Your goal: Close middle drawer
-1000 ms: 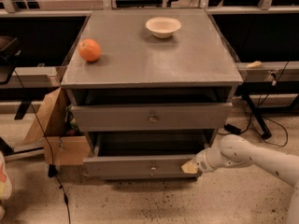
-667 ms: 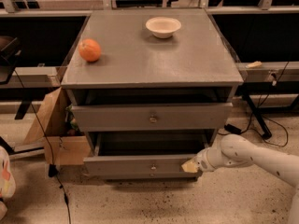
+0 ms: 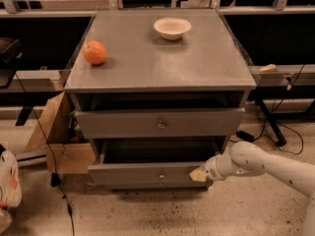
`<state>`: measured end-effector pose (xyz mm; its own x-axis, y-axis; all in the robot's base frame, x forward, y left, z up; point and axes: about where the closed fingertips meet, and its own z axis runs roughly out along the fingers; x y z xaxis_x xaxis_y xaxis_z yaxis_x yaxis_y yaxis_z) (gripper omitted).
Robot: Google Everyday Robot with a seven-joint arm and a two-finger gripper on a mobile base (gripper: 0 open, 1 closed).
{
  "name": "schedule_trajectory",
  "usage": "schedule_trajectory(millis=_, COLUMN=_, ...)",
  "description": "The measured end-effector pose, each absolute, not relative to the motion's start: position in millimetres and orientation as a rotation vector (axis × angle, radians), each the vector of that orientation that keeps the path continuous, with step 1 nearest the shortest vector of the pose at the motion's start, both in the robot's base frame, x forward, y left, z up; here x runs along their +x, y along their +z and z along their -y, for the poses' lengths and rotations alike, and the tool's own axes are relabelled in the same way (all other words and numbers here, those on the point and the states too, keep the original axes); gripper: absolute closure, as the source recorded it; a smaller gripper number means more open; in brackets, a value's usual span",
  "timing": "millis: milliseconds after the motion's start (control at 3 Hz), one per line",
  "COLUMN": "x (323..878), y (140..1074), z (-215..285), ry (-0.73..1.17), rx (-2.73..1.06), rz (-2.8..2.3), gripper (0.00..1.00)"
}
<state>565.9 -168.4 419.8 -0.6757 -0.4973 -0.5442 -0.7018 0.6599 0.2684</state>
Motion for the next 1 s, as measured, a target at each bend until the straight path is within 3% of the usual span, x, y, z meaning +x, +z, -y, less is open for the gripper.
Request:
schedule_trajectory(millis=333, x=581, y=426, z=169, ry=0.637, rx=-0.931, rz=-2.422, gripper=0.14)
schedule_trajectory(millis=667, x=574, y=426, z=169, ry=0.637, rx=-0.931, rz=-2.422, gripper=0.00)
schedule_trajectory(millis=1000, x=567, y=426, z=168, ry=0.637, rx=-0.931, rz=-2.422, gripper=0.00)
